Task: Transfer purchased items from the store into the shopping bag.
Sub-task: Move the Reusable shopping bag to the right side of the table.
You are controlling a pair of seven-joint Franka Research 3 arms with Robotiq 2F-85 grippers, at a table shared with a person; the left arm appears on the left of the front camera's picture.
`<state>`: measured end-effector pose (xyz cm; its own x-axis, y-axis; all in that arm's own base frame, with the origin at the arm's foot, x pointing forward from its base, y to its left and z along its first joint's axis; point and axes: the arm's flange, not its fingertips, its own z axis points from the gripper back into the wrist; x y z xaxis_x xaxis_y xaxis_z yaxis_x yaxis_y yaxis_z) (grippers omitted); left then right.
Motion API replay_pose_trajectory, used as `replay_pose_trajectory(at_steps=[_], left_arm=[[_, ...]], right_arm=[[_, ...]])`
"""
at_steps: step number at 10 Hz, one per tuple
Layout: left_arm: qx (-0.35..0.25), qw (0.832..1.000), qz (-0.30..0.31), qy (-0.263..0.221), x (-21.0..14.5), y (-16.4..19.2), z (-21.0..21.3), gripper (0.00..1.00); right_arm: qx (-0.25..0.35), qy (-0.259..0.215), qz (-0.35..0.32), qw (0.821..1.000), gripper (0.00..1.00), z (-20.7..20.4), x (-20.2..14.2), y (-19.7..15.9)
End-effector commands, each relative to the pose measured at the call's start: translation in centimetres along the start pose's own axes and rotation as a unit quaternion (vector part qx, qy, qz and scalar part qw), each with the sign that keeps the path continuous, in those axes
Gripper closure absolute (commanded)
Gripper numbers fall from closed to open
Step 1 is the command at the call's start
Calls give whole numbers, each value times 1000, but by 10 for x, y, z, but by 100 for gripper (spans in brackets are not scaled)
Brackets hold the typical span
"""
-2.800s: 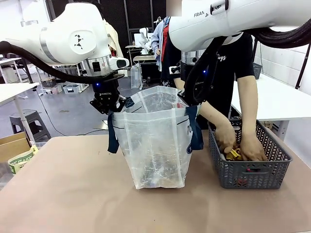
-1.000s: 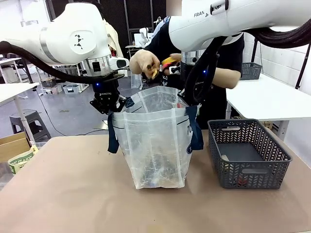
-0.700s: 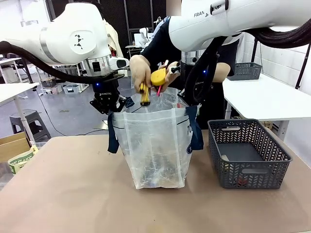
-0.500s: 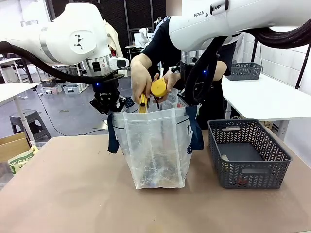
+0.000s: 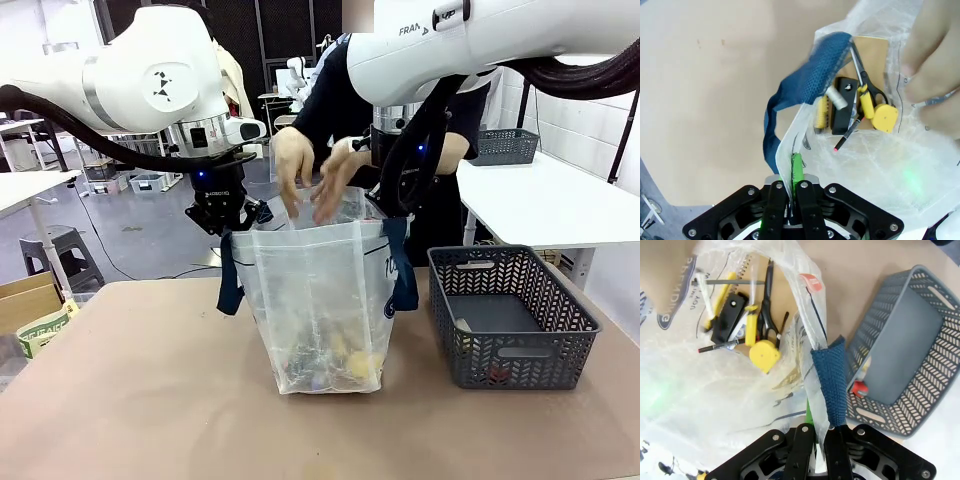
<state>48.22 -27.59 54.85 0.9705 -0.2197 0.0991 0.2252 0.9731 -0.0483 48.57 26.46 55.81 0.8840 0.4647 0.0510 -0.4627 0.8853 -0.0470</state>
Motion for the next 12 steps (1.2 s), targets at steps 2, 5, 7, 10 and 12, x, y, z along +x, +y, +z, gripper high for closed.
replay_pose_trajectory(at_steps=[2, 5, 7, 10, 12], left_arm=[[0, 1000, 2, -4, 0, 2, 4, 100], [0, 1000, 2, -4, 0, 2, 4, 100], [0, 1000, 2, -4, 0, 2, 4, 100], [0, 1000, 2, -4, 0, 2, 4, 100], [0, 1000, 2, -4, 0, 2, 4, 100]], right_arm=[[-1, -4, 0, 1000, 100, 3, 0, -1], [-1, -4, 0, 1000, 100, 3, 0, -1], [-1, -4, 0, 1000, 100, 3, 0, -1], [-1, -4, 0, 1000, 100, 3, 0, -1], [-1, -4, 0, 1000, 100, 3, 0, -1]])
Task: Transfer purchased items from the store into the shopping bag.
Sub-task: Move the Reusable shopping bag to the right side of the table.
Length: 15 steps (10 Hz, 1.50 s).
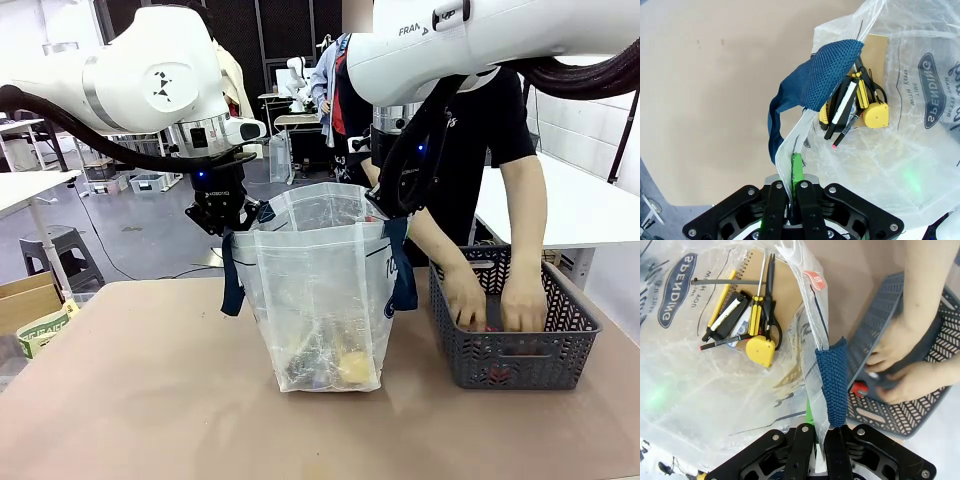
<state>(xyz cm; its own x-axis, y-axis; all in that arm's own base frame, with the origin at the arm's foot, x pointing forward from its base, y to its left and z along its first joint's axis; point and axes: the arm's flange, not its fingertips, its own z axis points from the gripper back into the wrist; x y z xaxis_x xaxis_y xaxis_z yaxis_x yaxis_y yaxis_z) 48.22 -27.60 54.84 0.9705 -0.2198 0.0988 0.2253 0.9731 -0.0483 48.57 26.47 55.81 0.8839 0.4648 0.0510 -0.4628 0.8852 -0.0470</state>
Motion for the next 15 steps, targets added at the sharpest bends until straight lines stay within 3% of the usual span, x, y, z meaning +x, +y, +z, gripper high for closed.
replay_pose_trajectory(at_steps=[1, 15], left_arm=[[0, 1000, 2, -4, 0, 2, 4, 100], [0, 1000, 2, -4, 0, 2, 4, 100]], right_arm=[[-1, -4, 0, 1000, 100, 3, 0, -1], [-1, -4, 0, 1000, 100, 3, 0, -1]])
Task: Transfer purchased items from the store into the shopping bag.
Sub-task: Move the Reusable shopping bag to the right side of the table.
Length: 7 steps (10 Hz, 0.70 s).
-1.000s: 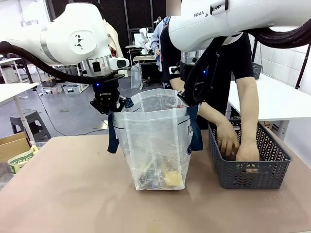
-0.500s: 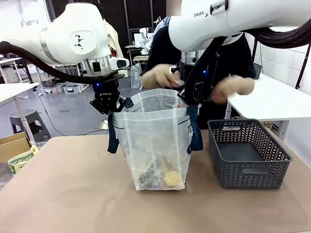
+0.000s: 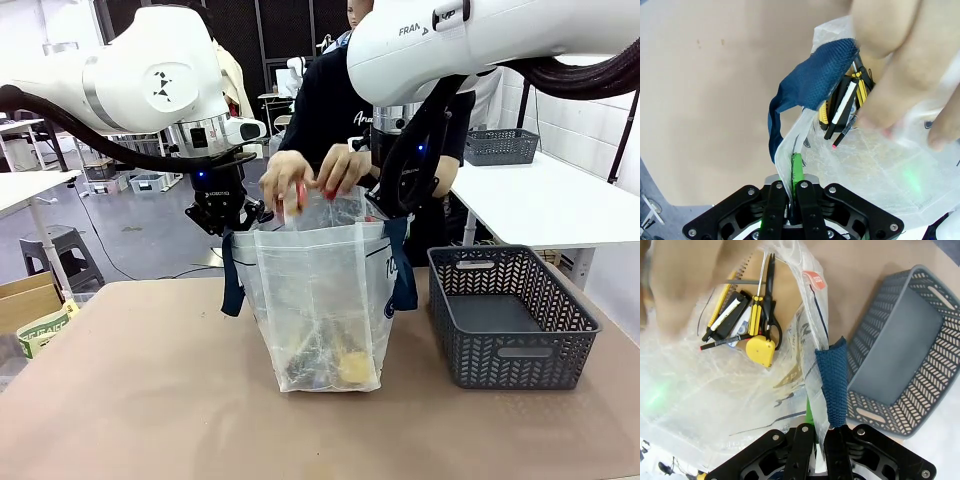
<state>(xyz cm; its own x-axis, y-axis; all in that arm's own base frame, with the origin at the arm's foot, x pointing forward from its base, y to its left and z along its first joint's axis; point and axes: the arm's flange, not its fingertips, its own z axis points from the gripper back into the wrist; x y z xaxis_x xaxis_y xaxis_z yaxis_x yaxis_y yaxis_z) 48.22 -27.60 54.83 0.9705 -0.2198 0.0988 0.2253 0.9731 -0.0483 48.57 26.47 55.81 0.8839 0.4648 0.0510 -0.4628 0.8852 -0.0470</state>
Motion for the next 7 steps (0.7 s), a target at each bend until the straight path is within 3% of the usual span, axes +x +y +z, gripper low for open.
replay_pose_trajectory(at_steps=[1, 7], left_arm=[[0, 1000, 2, -4, 0, 2, 4, 100], [0, 1000, 2, -4, 0, 2, 4, 100]], right_arm=[[-1, -4, 0, 1000, 100, 3, 0, -1], [-1, -4, 0, 1000, 100, 3, 0, -1]])
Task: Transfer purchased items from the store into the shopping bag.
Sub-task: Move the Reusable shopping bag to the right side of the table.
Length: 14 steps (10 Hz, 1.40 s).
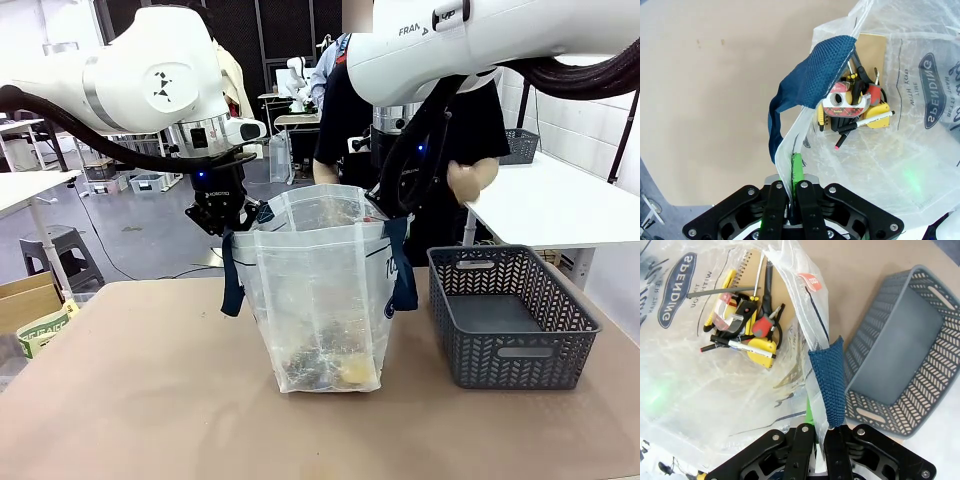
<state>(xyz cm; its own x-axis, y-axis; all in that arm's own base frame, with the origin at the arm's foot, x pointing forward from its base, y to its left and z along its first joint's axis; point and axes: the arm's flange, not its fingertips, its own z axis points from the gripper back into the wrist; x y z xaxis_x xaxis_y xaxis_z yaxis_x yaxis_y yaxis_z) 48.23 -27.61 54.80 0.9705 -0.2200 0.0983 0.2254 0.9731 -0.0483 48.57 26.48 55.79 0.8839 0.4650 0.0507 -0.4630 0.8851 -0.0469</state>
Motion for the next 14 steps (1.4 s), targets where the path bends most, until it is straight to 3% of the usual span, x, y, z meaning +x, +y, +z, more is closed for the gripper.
replay_pose_trajectory(at_steps=[1, 14], left_arm=[[0, 1000, 2, -4, 0, 2, 4, 100], [0, 1000, 2, -4, 0, 2, 4, 100]], right_arm=[[-1, -4, 0, 1000, 100, 4, 0, -1], [-1, -4, 0, 1000, 100, 4, 0, -1]])
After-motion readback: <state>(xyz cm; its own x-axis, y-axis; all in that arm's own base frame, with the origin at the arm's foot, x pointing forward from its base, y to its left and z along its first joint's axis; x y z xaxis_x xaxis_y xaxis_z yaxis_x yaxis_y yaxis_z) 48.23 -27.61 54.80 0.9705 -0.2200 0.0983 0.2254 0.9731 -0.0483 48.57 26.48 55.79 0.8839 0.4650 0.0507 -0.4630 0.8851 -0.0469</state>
